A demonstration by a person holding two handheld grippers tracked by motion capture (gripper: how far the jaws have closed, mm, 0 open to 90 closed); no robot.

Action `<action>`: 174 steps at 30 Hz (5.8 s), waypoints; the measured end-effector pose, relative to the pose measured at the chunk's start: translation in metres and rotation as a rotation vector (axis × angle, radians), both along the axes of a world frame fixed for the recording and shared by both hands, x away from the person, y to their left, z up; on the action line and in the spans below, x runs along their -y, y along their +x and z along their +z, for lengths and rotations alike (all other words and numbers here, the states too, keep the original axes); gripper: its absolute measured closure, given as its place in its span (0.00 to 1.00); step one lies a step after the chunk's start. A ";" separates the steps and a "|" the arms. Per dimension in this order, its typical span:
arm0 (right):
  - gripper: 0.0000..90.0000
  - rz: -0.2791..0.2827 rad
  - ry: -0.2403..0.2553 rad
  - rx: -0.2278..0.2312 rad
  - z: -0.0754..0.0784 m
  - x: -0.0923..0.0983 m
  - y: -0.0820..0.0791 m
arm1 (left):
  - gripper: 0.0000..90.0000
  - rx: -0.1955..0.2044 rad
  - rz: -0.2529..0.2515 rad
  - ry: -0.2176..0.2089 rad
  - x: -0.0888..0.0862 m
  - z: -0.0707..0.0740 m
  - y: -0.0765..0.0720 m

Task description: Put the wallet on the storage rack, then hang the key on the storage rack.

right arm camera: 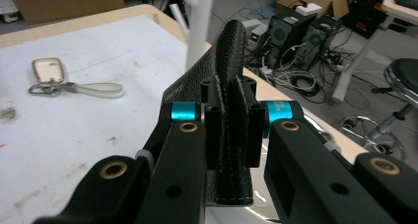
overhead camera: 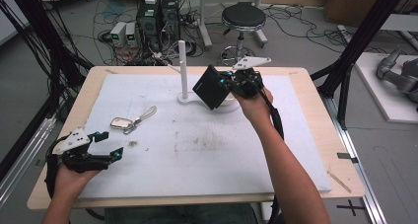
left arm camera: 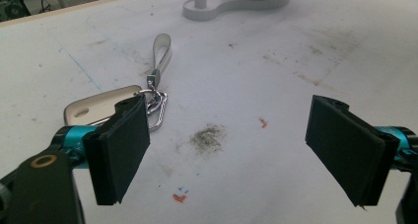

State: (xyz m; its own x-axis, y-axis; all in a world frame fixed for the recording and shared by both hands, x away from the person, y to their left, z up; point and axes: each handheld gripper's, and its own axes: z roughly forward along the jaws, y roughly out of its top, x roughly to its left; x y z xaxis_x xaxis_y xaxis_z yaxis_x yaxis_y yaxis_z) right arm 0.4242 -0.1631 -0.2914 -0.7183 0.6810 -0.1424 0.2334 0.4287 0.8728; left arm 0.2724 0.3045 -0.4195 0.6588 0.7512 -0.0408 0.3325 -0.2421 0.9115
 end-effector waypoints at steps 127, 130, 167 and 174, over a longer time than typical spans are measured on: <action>0.22 -0.221 0.127 -0.123 -0.113 0.100 -0.082 | 0.19 0.017 -0.081 -0.030 0.029 0.004 0.039; 0.22 -0.221 0.134 -0.119 -0.118 0.096 -0.081 | 0.19 0.015 -0.087 -0.027 0.032 0.003 0.041; 0.22 -0.240 0.078 -0.111 -0.120 0.098 -0.078 | 0.19 -0.018 0.038 0.052 0.035 -0.006 0.076; 0.22 -0.236 0.069 -0.117 -0.122 0.097 -0.077 | 0.19 -0.077 0.050 0.104 0.043 -0.010 0.096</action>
State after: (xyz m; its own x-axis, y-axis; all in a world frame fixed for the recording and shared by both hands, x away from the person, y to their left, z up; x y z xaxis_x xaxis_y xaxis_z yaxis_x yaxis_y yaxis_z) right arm 0.3472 -0.2599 -0.4129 -0.5471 0.8369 -0.0147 0.4212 0.2904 0.8592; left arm 0.3689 0.2620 -0.4294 0.6185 0.7857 -0.0102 0.4143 -0.3150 0.8539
